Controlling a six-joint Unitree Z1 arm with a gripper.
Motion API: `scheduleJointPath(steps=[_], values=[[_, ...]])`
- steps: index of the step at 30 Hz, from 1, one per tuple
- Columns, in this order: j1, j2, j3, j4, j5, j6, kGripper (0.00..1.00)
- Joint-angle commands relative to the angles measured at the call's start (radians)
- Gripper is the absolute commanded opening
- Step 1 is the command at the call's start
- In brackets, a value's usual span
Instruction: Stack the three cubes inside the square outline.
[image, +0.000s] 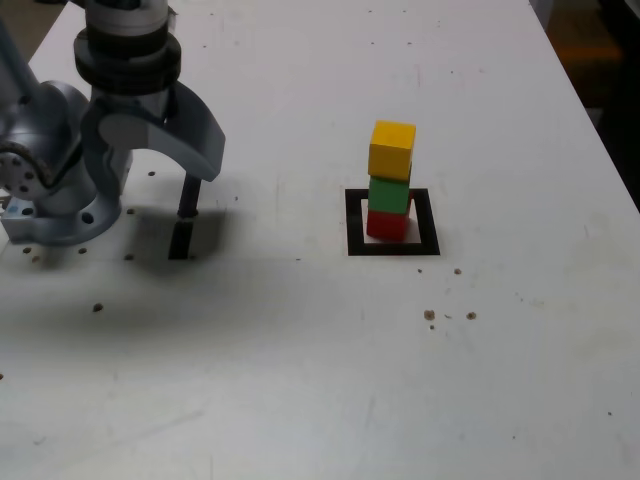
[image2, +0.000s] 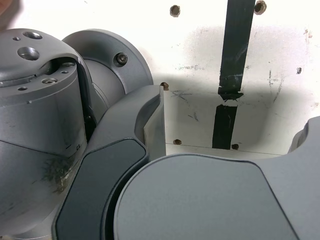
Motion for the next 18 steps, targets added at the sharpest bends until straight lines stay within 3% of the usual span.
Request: scheduleJointPath(steps=[1, 13, 15, 18], values=[[0.001, 0.001, -0.002, 0.002, -0.002, 0.0, 0.98], [0.001, -0.017, -0.013, 0.005, -0.009, -0.001, 0.97], [0.001, -0.037, -0.065, 0.034, -0.003, -0.002, 0.97], [-0.012, -0.031, -0.246, 0.139, 0.034, 0.004, 0.97]])
